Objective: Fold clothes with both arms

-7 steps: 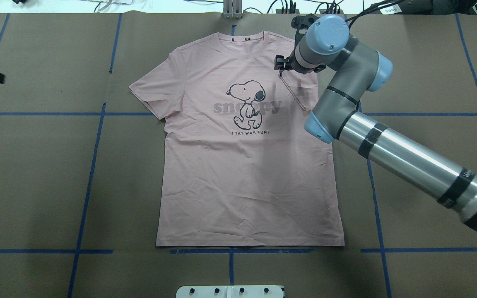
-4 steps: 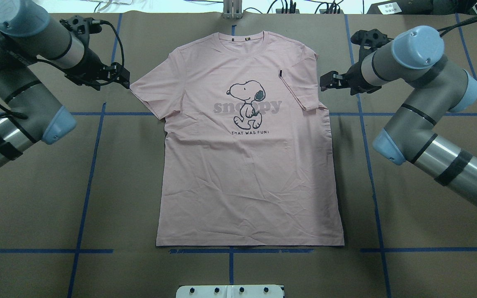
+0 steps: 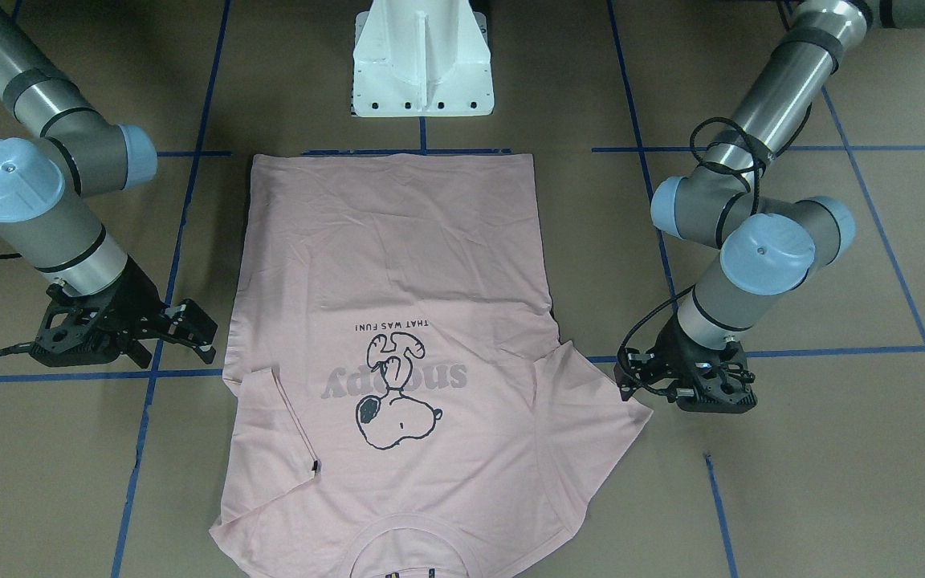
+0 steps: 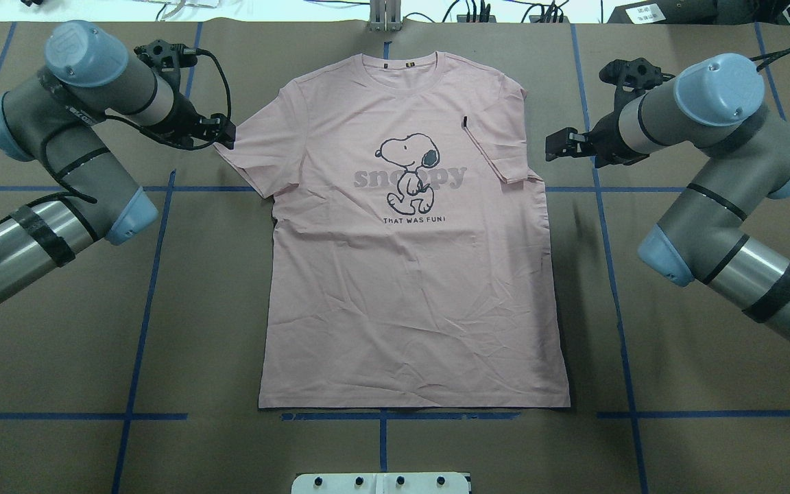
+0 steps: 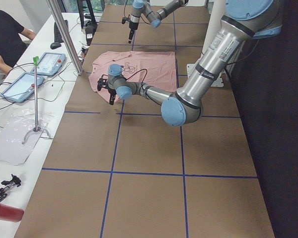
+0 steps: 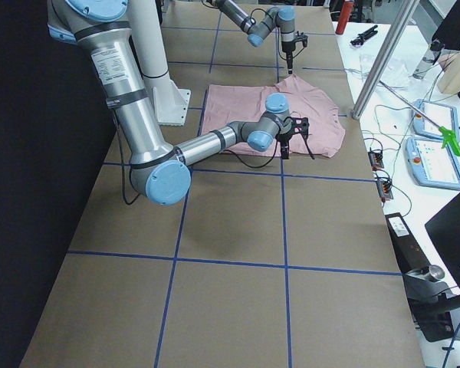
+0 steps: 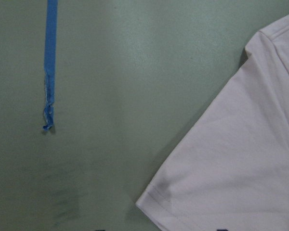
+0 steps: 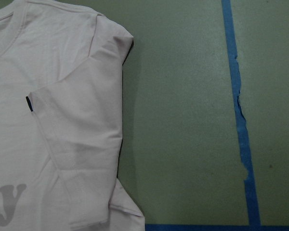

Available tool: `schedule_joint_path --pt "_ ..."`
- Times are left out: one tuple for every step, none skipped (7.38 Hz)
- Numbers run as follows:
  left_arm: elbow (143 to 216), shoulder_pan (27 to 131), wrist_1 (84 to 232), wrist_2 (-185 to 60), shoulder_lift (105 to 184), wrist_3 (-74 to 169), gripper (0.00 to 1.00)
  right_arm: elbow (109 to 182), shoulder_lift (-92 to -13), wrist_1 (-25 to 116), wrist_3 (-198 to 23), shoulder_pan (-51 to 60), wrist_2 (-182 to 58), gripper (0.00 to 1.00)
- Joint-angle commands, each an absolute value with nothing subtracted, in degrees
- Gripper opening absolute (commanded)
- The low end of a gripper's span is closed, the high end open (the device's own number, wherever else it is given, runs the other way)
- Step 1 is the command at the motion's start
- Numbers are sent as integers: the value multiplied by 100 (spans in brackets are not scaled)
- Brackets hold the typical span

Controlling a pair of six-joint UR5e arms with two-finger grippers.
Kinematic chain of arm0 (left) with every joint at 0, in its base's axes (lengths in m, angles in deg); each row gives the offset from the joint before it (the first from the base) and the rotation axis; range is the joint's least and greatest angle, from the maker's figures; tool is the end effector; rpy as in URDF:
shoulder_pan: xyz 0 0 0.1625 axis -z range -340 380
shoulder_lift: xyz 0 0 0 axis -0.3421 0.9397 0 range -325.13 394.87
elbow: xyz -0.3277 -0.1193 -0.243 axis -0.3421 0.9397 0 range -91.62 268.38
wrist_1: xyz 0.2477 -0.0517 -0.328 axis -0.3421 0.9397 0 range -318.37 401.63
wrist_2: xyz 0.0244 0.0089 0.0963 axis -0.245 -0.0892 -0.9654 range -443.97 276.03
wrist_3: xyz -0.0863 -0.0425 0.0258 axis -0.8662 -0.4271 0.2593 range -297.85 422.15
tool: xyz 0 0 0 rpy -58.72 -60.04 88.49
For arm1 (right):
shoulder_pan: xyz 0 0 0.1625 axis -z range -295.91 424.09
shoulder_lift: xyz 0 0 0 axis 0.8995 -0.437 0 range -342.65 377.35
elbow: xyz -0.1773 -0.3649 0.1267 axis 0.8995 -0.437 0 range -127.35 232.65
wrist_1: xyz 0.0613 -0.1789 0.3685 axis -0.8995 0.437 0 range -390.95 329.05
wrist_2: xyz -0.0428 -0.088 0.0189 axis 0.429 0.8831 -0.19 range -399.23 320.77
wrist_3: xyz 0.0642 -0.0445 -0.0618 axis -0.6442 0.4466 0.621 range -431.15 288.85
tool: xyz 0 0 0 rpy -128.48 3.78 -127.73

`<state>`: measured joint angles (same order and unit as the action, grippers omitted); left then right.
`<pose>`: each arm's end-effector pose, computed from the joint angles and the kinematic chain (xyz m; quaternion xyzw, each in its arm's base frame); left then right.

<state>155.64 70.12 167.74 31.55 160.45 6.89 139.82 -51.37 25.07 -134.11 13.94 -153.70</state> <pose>0.4199 -0.6434 0.4049 0.1242 0.4338 -0.0281 0.8919 -0.3516 -0.5647 0.4107 0.1208 -0.4560 0.0840 0.8777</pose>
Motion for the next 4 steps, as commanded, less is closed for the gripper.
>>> schedule_joint_path --pt "15325 6984 16811 3116 16143 695 68 14001 -5164 2503 -13399 1390 -15375 100" --pt "15203 6984 17028 3108 16152 695 68 14001 -5165 2494 -13382 1381 -15375 100" --pt "15123 6984 17065 3107 16161 704 62 14027 -5165 2494 -13382 1381 -15375 100" --pt "15122 6984 17066 3107 16161 695 42 14115 -5199 2503 -13390 1373 -15375 100"
